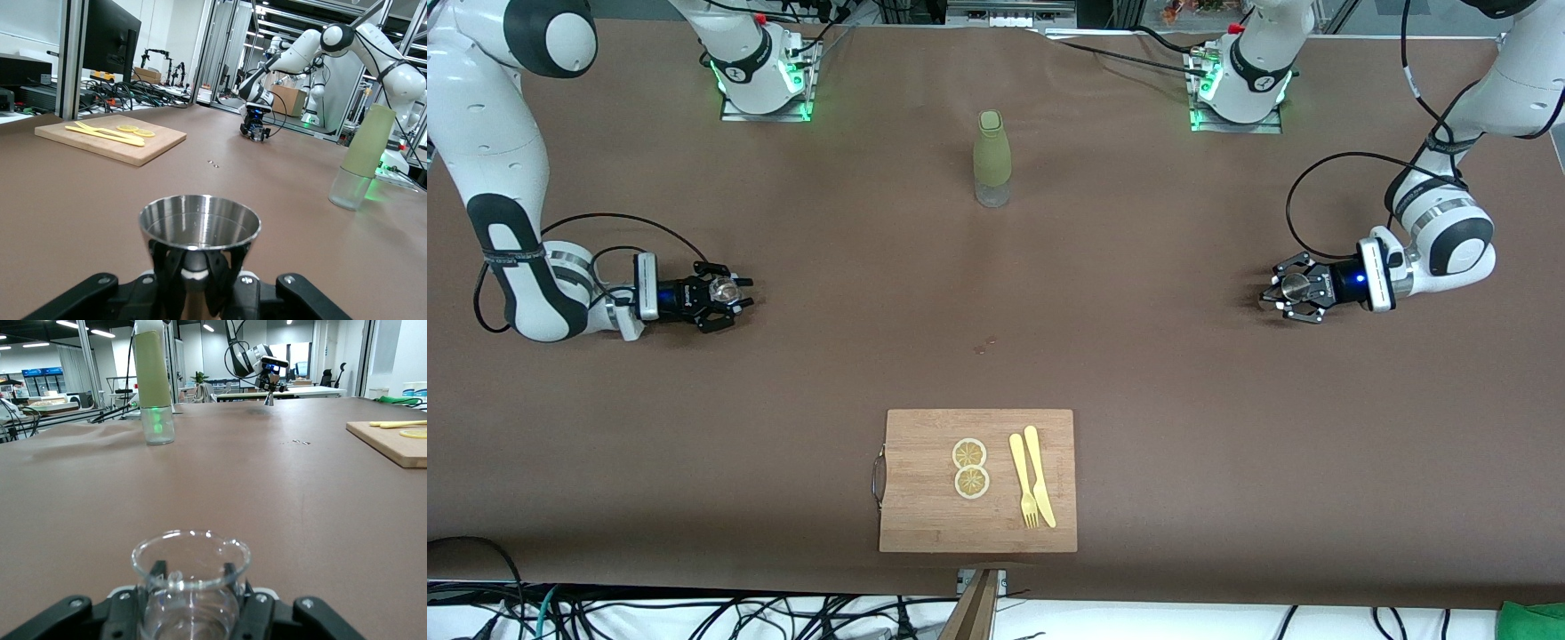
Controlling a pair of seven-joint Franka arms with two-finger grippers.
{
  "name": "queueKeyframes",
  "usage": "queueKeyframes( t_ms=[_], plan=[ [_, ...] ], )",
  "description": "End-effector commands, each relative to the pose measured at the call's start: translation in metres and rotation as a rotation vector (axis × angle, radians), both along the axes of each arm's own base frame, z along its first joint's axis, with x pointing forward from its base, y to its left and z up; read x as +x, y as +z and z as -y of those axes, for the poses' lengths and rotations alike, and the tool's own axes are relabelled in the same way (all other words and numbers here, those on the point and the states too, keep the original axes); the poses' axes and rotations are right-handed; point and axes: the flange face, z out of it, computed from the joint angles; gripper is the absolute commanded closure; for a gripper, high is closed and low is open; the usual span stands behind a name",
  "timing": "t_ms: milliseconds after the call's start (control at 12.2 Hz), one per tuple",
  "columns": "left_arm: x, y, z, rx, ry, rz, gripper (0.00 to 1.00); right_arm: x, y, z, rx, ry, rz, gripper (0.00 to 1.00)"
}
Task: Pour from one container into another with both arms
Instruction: 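Set the glass down and open the right gripper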
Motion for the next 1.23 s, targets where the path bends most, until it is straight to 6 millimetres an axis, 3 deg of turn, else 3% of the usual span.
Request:
queueKeyframes(
  t_ms=[0, 411, 739, 903, 985, 1067, 1150],
  plan=[
    [-0.011, -0.002, -0.009, 0.002, -0.012, 0.035, 1.00, -0.001, -0.003, 0.016, 0.000, 0.017, 0.031, 0.00],
    [-0.018, -0.019, -0.010, 0.007, -0.005, 0.027, 1.00, -0.007, 0.007, 0.049, -0.035, 0.027, 0.011, 0.00],
    [-0.017, -0.019, -0.010, 0.010, -0.005, 0.027, 1.00, 0.002, 0.040, 0.091, -0.128, 0.026, 0.029, 0.00],
    [-0.017, -0.019, -0.010, 0.010, -0.005, 0.027, 0.80, 0.012, 0.069, 0.101, -0.211, 0.025, 0.034, 0.00],
    [-0.016, -0.019, -0.010, 0.007, -0.005, 0.017, 0.47, 0.020, 0.092, 0.108, -0.293, 0.012, 0.029, 0.00],
    [-0.016, -0.019, -0.010, 0.007, -0.004, 0.015, 0.28, 0.028, 0.121, 0.109, -0.369, -0.014, 0.019, 0.00],
    [-0.016, -0.019, -0.009, 0.007, -0.006, 0.017, 0.00, 0.037, 0.148, 0.103, -0.451, -0.027, -0.003, 0.00]
  ],
)
